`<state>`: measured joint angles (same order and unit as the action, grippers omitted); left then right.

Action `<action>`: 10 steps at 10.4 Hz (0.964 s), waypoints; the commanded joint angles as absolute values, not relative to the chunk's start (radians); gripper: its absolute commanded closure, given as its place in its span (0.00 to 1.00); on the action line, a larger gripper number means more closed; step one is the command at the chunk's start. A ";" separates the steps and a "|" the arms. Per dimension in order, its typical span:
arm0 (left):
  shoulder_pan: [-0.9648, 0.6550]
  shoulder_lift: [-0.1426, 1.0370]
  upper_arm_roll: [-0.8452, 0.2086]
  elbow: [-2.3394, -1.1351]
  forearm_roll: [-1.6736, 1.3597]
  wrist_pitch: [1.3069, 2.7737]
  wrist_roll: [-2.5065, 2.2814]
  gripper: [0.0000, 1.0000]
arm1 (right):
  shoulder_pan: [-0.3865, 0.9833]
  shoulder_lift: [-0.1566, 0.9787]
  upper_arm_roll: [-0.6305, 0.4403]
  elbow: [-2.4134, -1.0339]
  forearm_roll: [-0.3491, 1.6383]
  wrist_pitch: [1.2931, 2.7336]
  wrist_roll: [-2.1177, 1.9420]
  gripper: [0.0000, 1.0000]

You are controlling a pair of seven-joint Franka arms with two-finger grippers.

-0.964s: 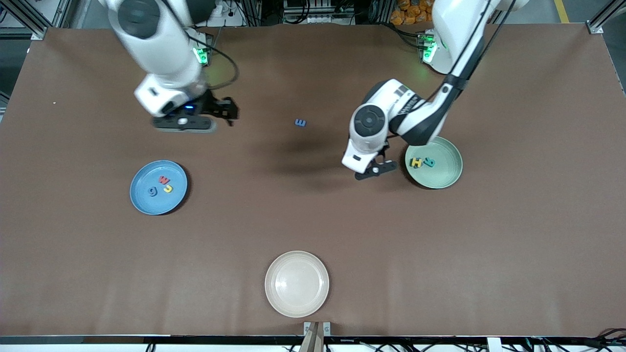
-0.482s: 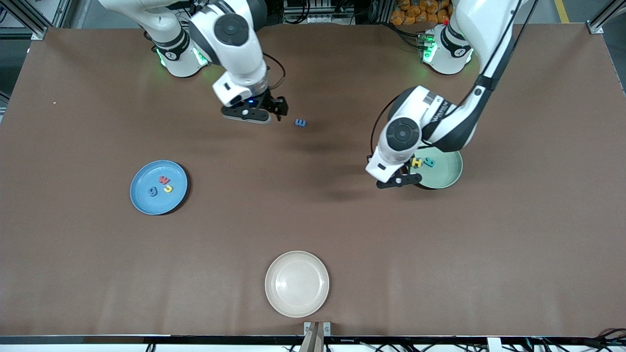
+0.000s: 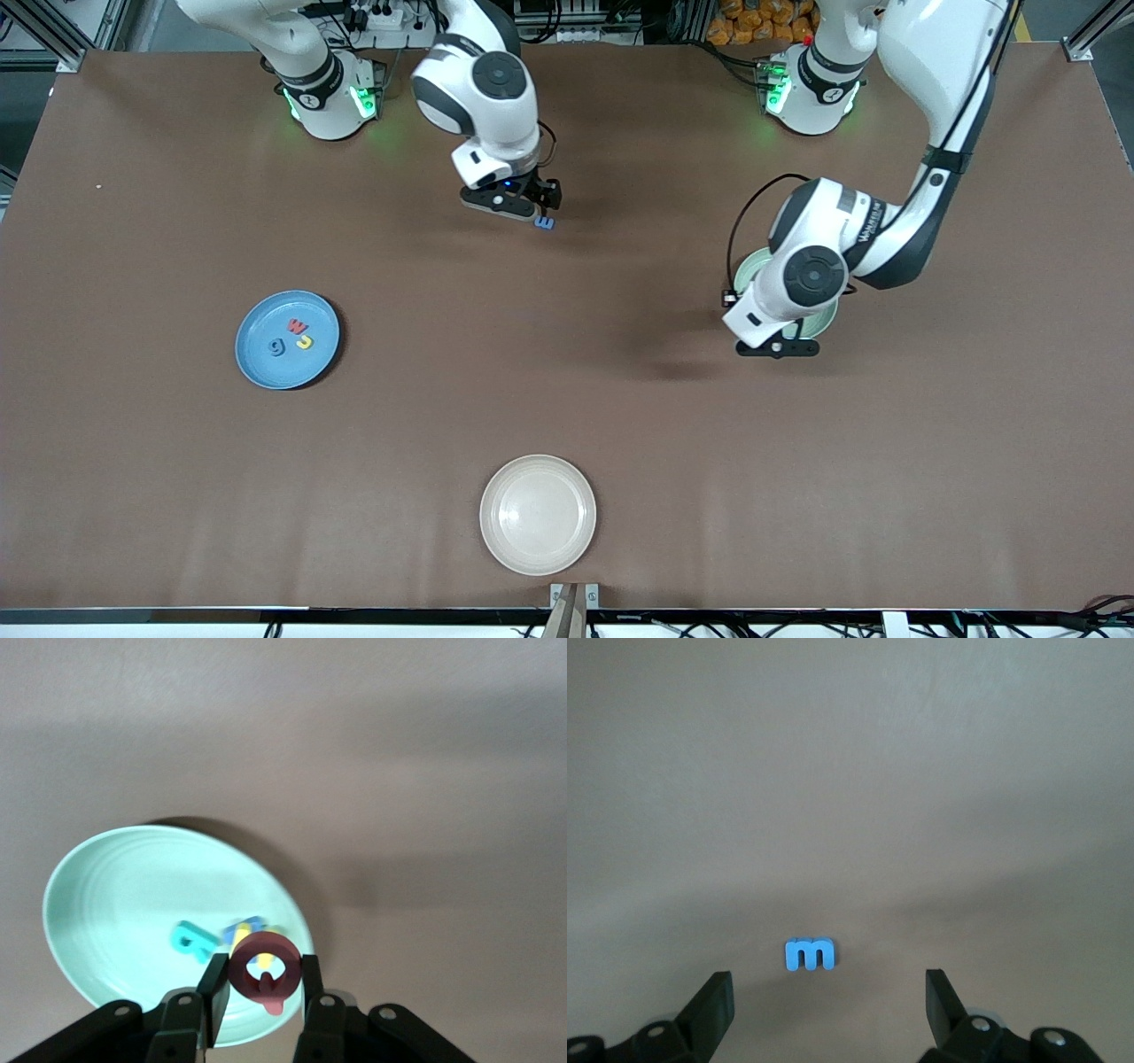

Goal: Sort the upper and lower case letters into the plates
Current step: 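Carry the Q to the green plate while the right gripper reaches m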

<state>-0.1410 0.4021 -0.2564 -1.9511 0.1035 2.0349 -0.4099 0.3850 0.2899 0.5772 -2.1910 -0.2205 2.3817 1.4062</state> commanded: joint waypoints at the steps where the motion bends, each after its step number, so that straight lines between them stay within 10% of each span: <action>1: -0.112 0.351 -0.265 -2.045 0.098 2.049 -0.390 0.90 | 0.409 0.418 0.578 -2.175 -0.361 2.469 1.560 0.08; 10: 0.055 0.229 -0.278 -2.302 0.091 2.248 -0.279 0.83 | 0.422 0.520 0.575 -2.167 -0.454 2.554 1.706 0.23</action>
<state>0.0137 0.2796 -0.2613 -2.2374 0.1035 2.2038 -0.3219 0.4140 0.5062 0.5754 -2.1828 -0.4200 2.5496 1.6653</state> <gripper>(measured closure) 0.630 0.194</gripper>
